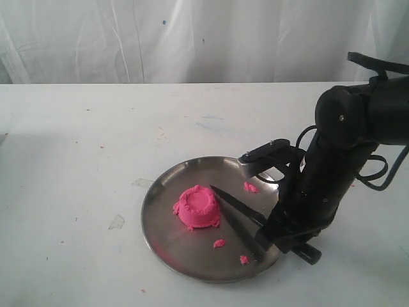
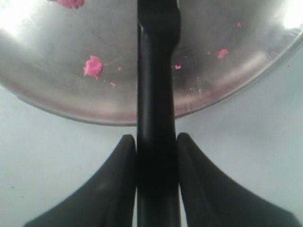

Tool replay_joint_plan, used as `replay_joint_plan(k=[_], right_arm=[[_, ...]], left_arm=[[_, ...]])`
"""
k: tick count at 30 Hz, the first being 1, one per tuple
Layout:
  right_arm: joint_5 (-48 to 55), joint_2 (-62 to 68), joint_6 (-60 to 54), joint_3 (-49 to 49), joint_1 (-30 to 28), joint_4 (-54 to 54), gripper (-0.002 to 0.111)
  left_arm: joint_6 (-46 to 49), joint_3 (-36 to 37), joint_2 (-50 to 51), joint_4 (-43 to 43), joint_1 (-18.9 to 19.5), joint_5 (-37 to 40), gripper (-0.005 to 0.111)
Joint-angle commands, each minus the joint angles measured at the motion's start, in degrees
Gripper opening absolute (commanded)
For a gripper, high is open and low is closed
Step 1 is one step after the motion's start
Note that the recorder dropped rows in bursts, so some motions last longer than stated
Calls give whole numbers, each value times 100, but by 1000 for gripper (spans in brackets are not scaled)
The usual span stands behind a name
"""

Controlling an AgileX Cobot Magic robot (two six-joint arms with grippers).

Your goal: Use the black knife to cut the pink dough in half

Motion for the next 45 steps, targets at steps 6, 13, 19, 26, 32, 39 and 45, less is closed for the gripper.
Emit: replay_joint_plan(k=[6, 13, 19, 26, 32, 39, 45], right_arm=[[361, 470, -142, 26, 5, -37, 0], [958, 581, -142, 26, 5, -17, 0], [789, 581, -142, 26, 5, -17, 9], [330, 581, -142, 26, 5, -17, 27], [291, 581, -142, 26, 5, -17, 29], [291, 581, -130, 26, 5, -17, 42], [291, 569, -130, -48, 5, -17, 44]], left_arm=[[-4, 20, -22, -38, -12, 84, 0], [-4, 20, -22, -38, -12, 84, 0], [-4, 20, -22, -38, -12, 84, 0], [-4, 20, -22, -38, -12, 84, 0], [-4, 20, -22, -38, -12, 84, 0], [-4, 20, -22, -38, -12, 84, 0], [-4, 20, -22, -38, -12, 84, 0]])
